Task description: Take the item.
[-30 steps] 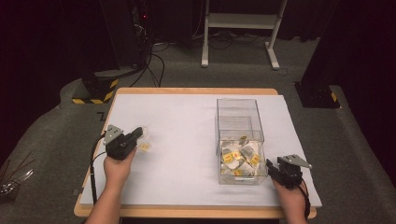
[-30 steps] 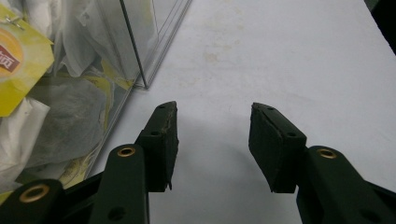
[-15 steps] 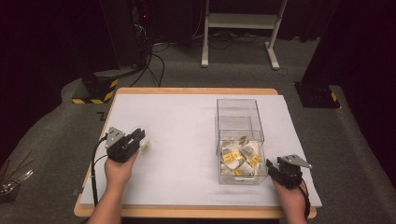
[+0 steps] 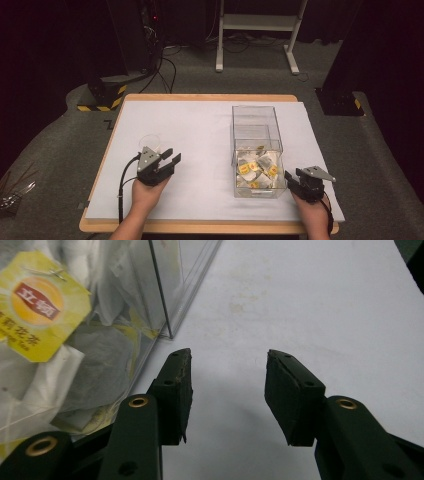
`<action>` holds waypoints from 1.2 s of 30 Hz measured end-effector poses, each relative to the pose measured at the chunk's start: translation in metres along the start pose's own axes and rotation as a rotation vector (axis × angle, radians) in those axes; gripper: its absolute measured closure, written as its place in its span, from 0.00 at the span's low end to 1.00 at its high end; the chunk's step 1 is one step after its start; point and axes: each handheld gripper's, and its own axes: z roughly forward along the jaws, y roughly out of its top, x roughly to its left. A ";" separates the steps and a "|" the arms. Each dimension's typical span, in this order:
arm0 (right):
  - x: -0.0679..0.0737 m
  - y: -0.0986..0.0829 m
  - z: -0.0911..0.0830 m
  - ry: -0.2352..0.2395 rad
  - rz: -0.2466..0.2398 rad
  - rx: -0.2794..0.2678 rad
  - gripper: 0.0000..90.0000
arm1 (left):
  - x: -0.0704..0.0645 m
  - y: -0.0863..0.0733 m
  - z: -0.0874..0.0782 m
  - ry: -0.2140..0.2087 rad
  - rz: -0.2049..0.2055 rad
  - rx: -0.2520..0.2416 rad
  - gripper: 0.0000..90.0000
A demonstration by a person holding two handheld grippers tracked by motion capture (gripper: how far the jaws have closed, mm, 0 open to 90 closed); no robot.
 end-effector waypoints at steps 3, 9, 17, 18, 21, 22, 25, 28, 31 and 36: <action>0.001 0.001 -0.003 -0.005 -0.011 -0.008 0.60 | -0.009 -0.006 0.003 -0.014 0.014 0.016 0.65; 0.002 0.001 -0.010 0.001 -0.018 -0.009 0.61 | -0.026 -0.019 0.008 -0.055 0.025 0.045 0.63; 0.005 0.004 -0.010 0.009 -0.018 0.005 0.64 | -0.048 -0.036 0.013 -0.107 0.065 0.085 0.64; 0.004 0.005 -0.010 0.014 -0.017 0.005 0.64 | -0.050 -0.037 0.013 -0.111 0.068 0.089 0.63; 0.004 0.005 -0.012 0.018 -0.021 0.007 0.64 | -0.056 -0.042 0.015 -0.109 0.080 0.092 0.61; 0.004 0.005 -0.013 0.017 -0.029 0.007 0.64 | -0.058 -0.043 0.016 -0.109 0.083 0.093 0.60; 0.000 0.001 -0.016 0.027 -0.016 0.007 0.64 | -0.062 -0.048 0.017 -0.118 0.089 0.104 0.60; -0.002 -0.002 -0.022 0.031 -0.016 0.004 0.64 | -0.065 -0.052 0.017 -0.140 0.130 0.143 0.56; -0.003 -0.005 -0.029 0.035 -0.029 -0.003 0.63 | -0.077 -0.060 0.021 -0.143 0.053 0.120 0.54; -0.004 -0.013 -0.041 0.051 -0.041 -0.012 0.62 | -0.090 -0.072 0.027 -0.175 0.016 0.129 0.52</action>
